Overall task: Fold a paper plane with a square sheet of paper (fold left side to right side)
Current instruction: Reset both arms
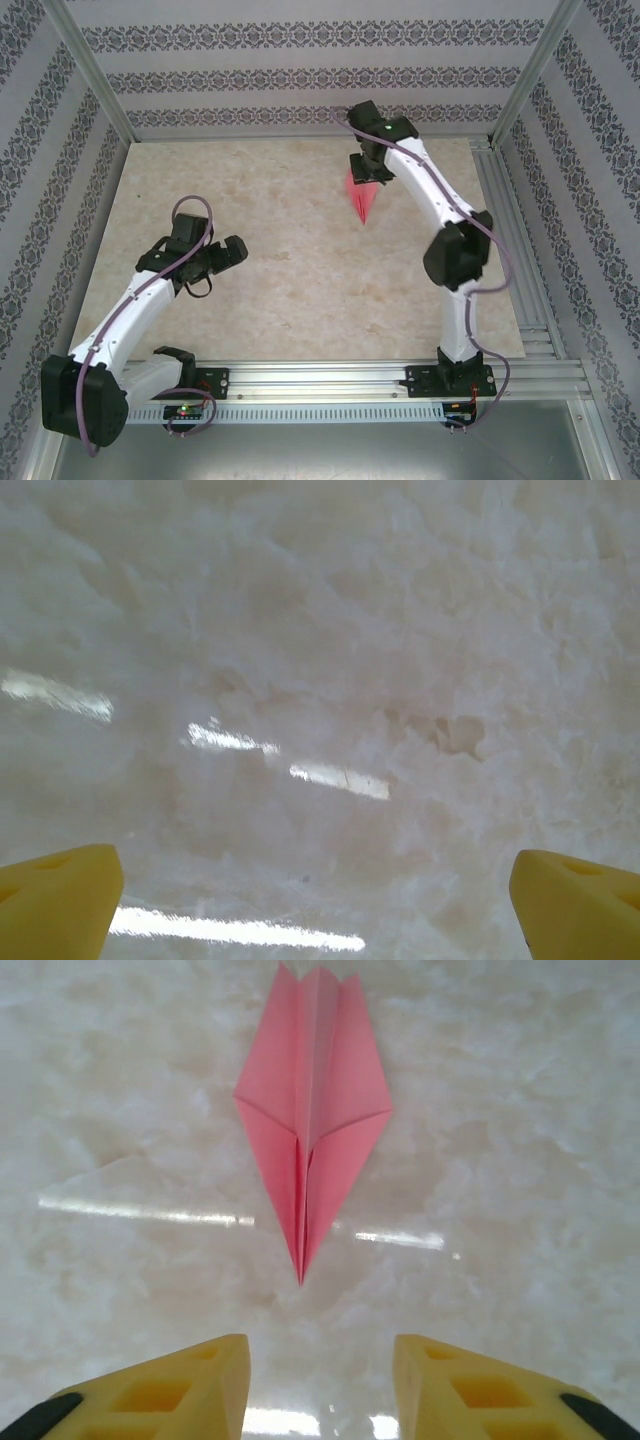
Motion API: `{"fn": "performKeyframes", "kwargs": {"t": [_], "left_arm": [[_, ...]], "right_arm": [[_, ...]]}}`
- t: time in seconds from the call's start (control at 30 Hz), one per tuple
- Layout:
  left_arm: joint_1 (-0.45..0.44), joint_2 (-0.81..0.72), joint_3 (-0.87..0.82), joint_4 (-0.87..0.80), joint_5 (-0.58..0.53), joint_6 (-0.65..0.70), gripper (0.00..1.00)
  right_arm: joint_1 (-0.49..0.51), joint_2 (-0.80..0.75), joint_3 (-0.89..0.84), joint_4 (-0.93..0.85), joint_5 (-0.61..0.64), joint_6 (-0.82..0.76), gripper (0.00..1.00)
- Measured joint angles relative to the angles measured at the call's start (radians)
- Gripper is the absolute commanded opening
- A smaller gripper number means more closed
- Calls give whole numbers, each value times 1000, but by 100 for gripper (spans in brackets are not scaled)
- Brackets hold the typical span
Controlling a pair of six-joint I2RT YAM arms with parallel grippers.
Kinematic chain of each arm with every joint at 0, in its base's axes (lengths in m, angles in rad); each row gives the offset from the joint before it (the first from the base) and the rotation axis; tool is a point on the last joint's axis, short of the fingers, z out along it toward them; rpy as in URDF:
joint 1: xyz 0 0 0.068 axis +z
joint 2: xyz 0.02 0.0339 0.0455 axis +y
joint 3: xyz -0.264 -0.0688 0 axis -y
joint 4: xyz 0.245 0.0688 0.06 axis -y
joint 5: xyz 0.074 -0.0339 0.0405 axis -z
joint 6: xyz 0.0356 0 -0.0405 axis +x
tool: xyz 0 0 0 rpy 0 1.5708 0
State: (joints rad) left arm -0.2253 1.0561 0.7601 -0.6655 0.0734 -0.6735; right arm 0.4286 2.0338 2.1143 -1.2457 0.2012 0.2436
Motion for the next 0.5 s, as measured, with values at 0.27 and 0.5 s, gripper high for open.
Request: {"fn": "performKeyframes", "kwargs": {"t": [0.27,0.5], "left_arm": [[26,-63,95,6,-214,24,100],[29,-170,54,137,-435,97,100]], "right_arm": [[-22,-602,-603,259,45,-4,65],[-124,-880,-1089,505,86,-27,98]]}}
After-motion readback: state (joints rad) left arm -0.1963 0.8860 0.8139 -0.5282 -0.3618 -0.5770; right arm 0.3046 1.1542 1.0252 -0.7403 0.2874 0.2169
